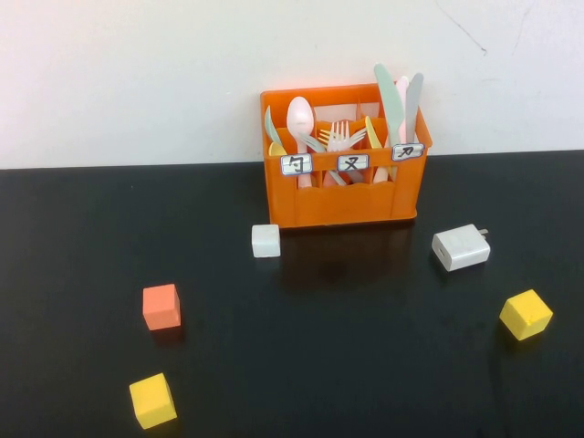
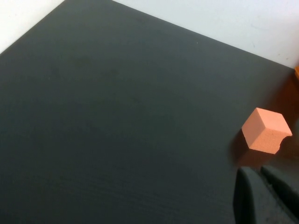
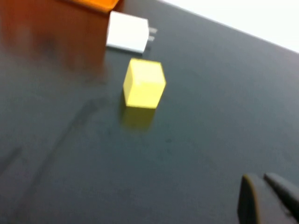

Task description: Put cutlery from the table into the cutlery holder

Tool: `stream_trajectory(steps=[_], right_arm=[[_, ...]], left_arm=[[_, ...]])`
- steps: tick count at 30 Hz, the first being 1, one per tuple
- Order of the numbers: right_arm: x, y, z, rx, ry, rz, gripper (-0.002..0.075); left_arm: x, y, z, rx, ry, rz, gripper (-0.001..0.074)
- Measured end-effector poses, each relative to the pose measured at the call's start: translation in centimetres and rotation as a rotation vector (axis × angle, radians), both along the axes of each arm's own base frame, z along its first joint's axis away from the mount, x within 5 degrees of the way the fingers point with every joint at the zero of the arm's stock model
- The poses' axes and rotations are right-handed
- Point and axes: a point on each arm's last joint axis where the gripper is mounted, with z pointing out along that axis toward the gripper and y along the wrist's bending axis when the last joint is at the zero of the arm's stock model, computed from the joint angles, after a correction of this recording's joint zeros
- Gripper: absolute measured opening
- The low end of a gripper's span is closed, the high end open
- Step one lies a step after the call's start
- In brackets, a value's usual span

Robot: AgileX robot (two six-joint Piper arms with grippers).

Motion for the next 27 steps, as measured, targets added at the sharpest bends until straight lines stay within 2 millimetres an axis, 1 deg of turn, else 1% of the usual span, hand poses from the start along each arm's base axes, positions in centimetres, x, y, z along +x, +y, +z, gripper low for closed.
stream_trajectory(steps=[22,27], right_arm=[[0.11,-0.04,0.10,0.009,-0.025,-0.008,-0.0002],[0.14,-0.29,0.05,0.073,-0.019,-0.060,-0.0002]], left_arm=[[0.00,-0.01,0.00,-0.002,0.000,0.000,-0.0001],[-0.01,-0.01,-0.02,0.003,0.002,-0.002,-0.0001]])
